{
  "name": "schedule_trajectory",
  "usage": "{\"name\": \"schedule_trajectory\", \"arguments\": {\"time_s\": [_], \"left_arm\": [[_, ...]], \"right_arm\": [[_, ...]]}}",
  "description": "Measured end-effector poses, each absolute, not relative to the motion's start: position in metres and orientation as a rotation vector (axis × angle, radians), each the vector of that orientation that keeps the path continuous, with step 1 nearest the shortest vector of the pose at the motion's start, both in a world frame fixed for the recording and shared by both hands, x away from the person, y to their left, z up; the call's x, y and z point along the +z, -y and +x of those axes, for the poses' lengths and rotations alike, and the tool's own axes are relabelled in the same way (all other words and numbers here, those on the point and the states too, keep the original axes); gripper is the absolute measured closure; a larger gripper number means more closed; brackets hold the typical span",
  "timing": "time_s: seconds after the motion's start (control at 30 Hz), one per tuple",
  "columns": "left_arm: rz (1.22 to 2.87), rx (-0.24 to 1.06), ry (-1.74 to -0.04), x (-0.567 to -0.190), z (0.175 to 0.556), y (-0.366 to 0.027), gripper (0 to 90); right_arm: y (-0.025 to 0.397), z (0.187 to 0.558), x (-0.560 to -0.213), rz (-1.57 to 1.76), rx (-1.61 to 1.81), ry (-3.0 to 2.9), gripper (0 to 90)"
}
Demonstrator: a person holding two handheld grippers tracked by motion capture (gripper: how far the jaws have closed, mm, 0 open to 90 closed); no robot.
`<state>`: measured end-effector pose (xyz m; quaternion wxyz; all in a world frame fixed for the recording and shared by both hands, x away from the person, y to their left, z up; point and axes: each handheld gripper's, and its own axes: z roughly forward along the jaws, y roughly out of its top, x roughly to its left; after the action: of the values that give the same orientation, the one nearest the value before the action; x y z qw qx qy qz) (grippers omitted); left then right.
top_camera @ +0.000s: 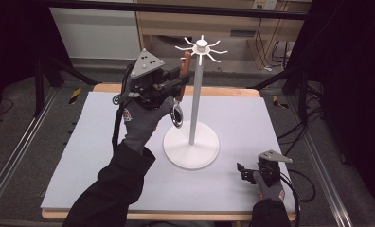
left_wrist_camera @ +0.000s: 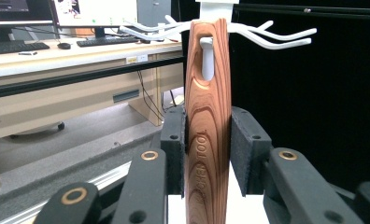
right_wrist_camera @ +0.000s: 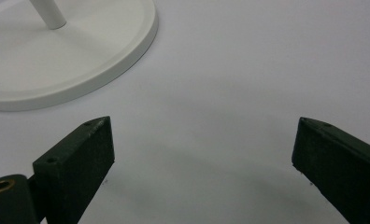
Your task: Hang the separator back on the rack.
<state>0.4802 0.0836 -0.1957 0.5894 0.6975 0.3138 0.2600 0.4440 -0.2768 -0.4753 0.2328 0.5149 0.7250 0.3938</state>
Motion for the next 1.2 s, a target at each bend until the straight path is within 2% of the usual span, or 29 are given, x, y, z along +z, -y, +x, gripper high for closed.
{"name": "schedule_trajectory", "arguments": {"time_s": [0.53,0.87,1.07,1.2], "left_arm": [[1.622,0.584,-0.703,-0.204,0.472,-0.098,59.5],[1.654,0.543,-0.680,-0.234,0.467,-0.114,50.5],[1.692,0.604,-0.649,-0.256,0.467,-0.129,46.5],[1.704,0.534,-0.696,-0.273,0.463,-0.138,44.5]], "right_arm": [[0.277,0.445,-0.476,1.403,1.074,-2.000,6.1],[0.276,0.445,-0.477,1.404,1.066,-2.010,6.1],[0.276,0.445,-0.477,1.404,1.063,-2.013,6.1],[0.275,0.445,-0.477,1.405,1.064,-2.011,6.0]]}}
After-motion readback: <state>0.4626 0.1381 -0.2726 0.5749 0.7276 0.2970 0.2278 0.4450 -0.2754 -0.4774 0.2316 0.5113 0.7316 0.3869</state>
